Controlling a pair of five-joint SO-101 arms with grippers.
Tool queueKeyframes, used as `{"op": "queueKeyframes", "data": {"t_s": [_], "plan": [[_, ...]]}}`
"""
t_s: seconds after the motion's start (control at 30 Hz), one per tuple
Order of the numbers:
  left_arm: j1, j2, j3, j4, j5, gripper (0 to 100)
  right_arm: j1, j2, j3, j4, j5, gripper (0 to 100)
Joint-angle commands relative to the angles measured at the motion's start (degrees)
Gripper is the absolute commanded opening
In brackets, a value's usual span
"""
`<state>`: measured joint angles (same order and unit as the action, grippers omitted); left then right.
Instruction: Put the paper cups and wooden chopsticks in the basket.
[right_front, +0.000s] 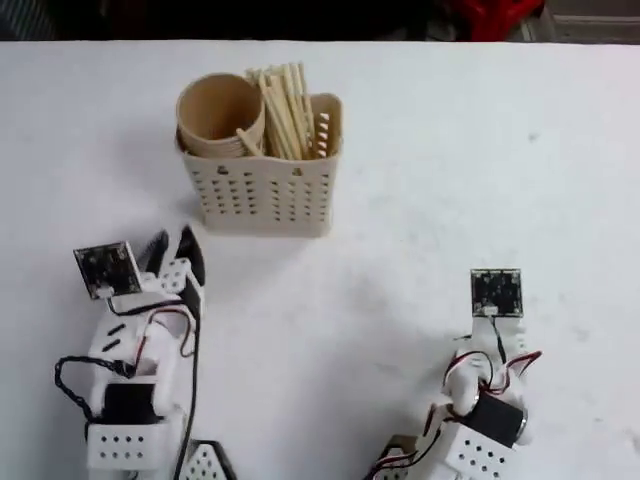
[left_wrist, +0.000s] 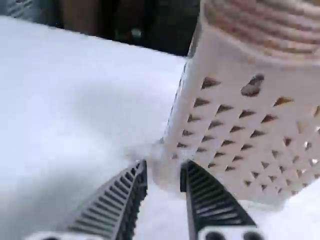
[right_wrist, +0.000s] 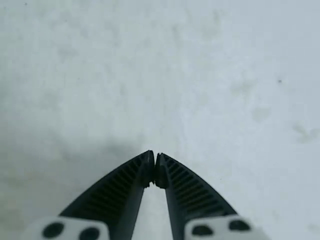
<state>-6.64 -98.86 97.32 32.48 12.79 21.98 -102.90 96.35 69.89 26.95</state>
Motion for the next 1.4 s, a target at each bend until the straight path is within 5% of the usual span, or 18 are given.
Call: {"op": "queueKeyframes", "data": {"t_s": [0.0,0.43,1.37], "plan": [[-0.8,1.4,0.0,9.3,0.4,13,-1.2,-0.3,0.5,3.2,0.4,1.8],[2.9,1.5,0.0,20.6,0.4,13,-1.1,-0.2,0.5,3.0,0.5,1.8],[2.7,1.5,0.0,20.7,0.4,13,-1.1,-0.2,0.5,3.0,0.5,1.8]]}}
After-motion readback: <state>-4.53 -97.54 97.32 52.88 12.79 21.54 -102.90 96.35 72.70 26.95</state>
